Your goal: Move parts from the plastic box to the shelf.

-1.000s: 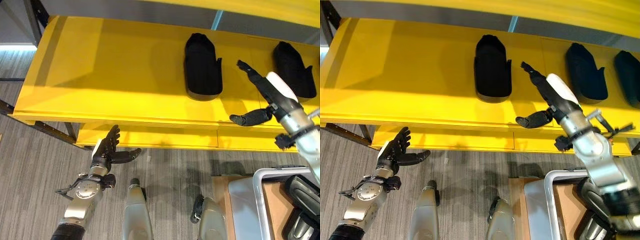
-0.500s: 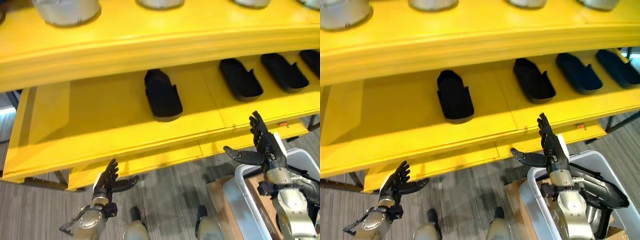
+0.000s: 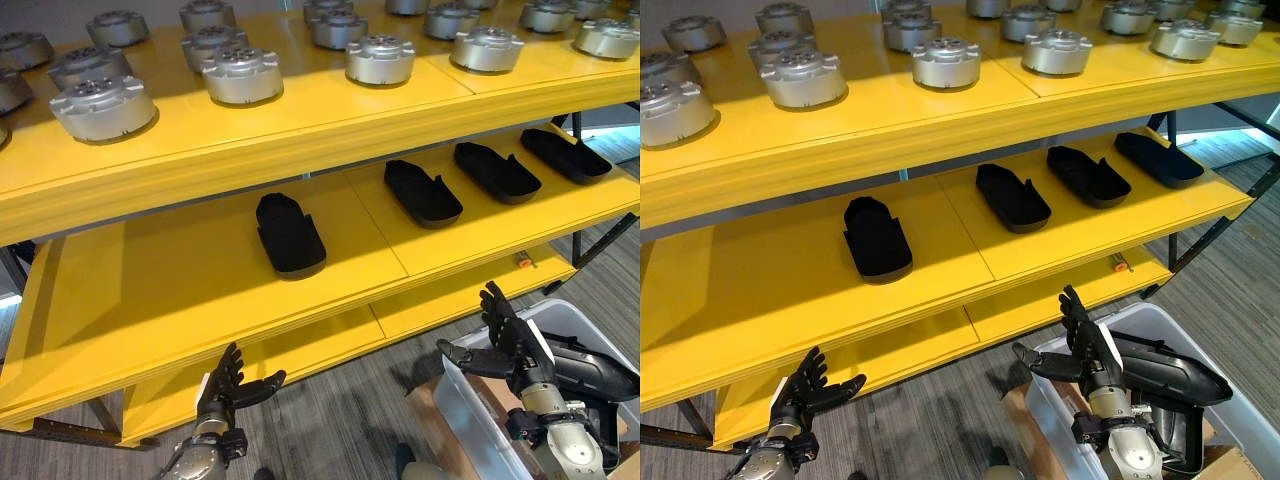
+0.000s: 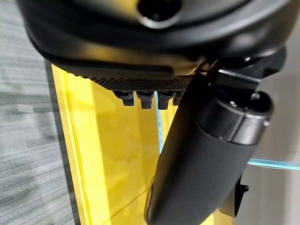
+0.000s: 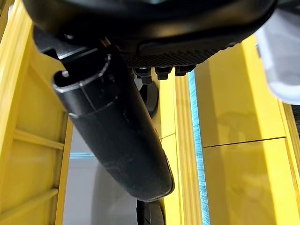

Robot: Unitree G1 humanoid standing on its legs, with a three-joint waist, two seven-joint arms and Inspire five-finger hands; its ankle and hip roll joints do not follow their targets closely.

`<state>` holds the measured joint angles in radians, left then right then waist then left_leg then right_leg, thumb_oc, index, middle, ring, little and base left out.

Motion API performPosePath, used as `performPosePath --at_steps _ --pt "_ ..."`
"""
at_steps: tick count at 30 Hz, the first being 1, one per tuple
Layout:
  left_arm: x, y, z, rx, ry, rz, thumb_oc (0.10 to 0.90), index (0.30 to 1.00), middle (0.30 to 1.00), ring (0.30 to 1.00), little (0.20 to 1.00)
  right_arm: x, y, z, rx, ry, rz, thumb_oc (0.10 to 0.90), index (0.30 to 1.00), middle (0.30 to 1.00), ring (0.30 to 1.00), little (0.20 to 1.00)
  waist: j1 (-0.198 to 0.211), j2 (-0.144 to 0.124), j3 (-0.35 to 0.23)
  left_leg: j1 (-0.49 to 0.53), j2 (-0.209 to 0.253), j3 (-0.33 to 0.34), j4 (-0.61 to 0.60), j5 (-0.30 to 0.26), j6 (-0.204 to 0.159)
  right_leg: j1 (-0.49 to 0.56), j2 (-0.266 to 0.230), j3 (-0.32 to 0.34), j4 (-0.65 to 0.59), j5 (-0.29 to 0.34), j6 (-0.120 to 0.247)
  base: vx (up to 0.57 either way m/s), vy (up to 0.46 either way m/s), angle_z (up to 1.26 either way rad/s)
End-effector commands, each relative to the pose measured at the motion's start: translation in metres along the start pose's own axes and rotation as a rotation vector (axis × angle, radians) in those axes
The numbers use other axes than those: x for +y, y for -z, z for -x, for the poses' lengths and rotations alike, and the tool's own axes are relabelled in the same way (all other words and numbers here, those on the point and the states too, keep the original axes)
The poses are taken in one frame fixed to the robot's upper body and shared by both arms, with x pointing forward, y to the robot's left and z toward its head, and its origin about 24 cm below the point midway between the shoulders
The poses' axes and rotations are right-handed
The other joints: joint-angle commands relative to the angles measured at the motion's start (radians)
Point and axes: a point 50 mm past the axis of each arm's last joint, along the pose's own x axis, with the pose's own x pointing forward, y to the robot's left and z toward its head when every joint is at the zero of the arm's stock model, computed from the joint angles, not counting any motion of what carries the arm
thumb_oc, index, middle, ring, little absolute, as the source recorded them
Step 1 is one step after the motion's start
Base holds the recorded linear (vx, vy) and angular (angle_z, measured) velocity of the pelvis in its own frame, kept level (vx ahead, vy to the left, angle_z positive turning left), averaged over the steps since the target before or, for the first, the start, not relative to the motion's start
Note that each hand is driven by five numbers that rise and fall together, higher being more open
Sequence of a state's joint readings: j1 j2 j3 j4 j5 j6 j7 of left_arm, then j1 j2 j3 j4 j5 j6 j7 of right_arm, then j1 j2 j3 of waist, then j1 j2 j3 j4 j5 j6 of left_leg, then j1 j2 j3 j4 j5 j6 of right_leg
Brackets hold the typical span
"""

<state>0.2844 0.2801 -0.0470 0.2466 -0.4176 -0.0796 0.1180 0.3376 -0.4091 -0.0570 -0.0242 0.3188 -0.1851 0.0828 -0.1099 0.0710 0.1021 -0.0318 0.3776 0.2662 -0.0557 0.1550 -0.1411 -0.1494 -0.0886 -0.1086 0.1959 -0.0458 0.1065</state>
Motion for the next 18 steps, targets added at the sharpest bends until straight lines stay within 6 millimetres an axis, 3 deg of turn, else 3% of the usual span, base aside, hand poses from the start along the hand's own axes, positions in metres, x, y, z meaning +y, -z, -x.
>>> performPosePath --at_steps 1,4,5,6,7,8,9,10,13,18 --pt "-0.01 -0.071 -0.018 -0.34 0.052 -0.013 0.9 1.0 1.0 1.0 1.0 -0.013 -0.049 -0.009 -0.27 0.039 0.004 0.9 1.0 1.0 1.0 1.0 -0.011 -0.028 0.014 -0.037 0.083 -0.104 0.076 0.096 -0.061 0.072 0.03 0.006 -0.06 -0.062 -0.025 -0.03 -0.114 0.04" --pt "-0.013 -0.07 -0.018 -0.337 0.065 -0.009 0.9 1.0 1.0 1.0 1.0 -0.02 -0.05 -0.007 -0.275 0.081 0.024 0.9 1.0 1.0 1.0 1.0 -0.007 -0.036 0.038 -0.071 0.074 -0.118 0.162 0.096 -0.048 0.112 0.032 -0.011 -0.104 -0.054 -0.037 -0.02 -0.104 0.15" --pt "-0.013 -0.068 -0.017 -0.334 0.067 -0.005 0.9 1.0 1.0 1.0 1.0 -0.022 -0.05 -0.007 -0.278 0.091 0.019 0.9 1.0 1.0 1.0 1.0 -0.006 -0.04 0.045 -0.075 0.06 -0.128 0.186 0.073 -0.04 0.125 0.026 -0.01 -0.118 -0.052 -0.036 -0.02 0.021 0.45" --pt "-0.014 -0.069 -0.017 -0.336 0.062 -0.004 0.9 1.0 1.0 1.0 1.0 -0.02 -0.048 -0.01 -0.27 0.086 0.017 0.9 1.0 1.0 1.0 1.0 0.018 -0.054 0.061 -0.091 -0.034 -0.25 0.238 0.002 -0.018 0.123 0.01 0.019 -0.134 -0.031 -0.027 -0.02 0.021 0.44" --pt "-0.014 -0.069 -0.017 -0.336 0.062 -0.004 0.9 1.0 1.0 1.0 1.0 -0.02 -0.048 -0.01 -0.27 0.086 0.017 0.9 1.0 1.0 1.0 1.0 0.017 -0.054 0.06 -0.092 -0.034 -0.25 0.238 0.002 -0.018 0.122 0.01 0.018 -0.134 -0.031 -0.027 -0.01 0.047 0.15" --pt "-0.014 -0.074 -0.017 -0.357 0.049 0.018 0.9 1.0 1.0 1.0 1.0 -0.012 -0.052 -0.022 -0.285 0.044 0.01 0.9 1.0 1.0 1.0 1.0 0.07 -0.077 0.066 -0.131 -0.242 -0.449 0.244 -0.152 0.019 0.103 0.003 0.084 -0.144 -0.002 -0.02 0.01 0.048 -0.25" --pt "-0.014 -0.077 -0.016 -0.374 0.049 0.028 0.9 1.0 1.0 1.0 1.0 -0.009 -0.053 -0.024 -0.285 0.031 0.004 0.9 1.0 1.0 1.0 1.0 0.071 -0.08 0.058 -0.138 -0.273 -0.469 0.215 -0.159 0.029 0.095 0.008 0.099 -0.153 0.006 -0.02 0.03 0.089 -0.72" --pt "-0.016 -0.077 -0.016 -0.374 0.052 0.026 0.9 1.0 1.0 1.0 1.0 -0.008 -0.051 -0.027 -0.273 0.021 0.011 0.9 1.0 1.0 1.0 1.0 0.07 -0.078 0.055 -0.134 -0.285 -0.465 0.18 -0.16 0.041 0.089 0.018 0.114 -0.146 0.011 -0.02 0.06 0.113 -1.22" --pt "-0.012 -0.076 -0.014 -0.378 0.051 0.009 0.9 1.0 1.0 1.0 1.0 -0.008 -0.047 -0.024 -0.251 0.018 0.021 0.9 1.0 1.0 1.0 1.0 0.064 -0.091 0.046 -0.113 -0.258 -0.429 0.185 -0.178 0.04 0.087 0.024 0.154 -0.159 0.021 -0.012 0.05 0.118 -1.32" --pt "-0.009 -0.077 -0.015 -0.377 0.059 -0.022 0.9 1.0 1.0 1.0 1.0 -0.008 -0.035 -0.018 -0.21 0.058 -0.05 0.9 1.0 1.0 1.0 1.0 0.048 -0.105 0.045 -0.053 -0.276 -0.317 0.102 -0.188 0.073 0.073 -0.022 0.195 -0.164 0.052 0.039 0.04 0.266 -0.86"
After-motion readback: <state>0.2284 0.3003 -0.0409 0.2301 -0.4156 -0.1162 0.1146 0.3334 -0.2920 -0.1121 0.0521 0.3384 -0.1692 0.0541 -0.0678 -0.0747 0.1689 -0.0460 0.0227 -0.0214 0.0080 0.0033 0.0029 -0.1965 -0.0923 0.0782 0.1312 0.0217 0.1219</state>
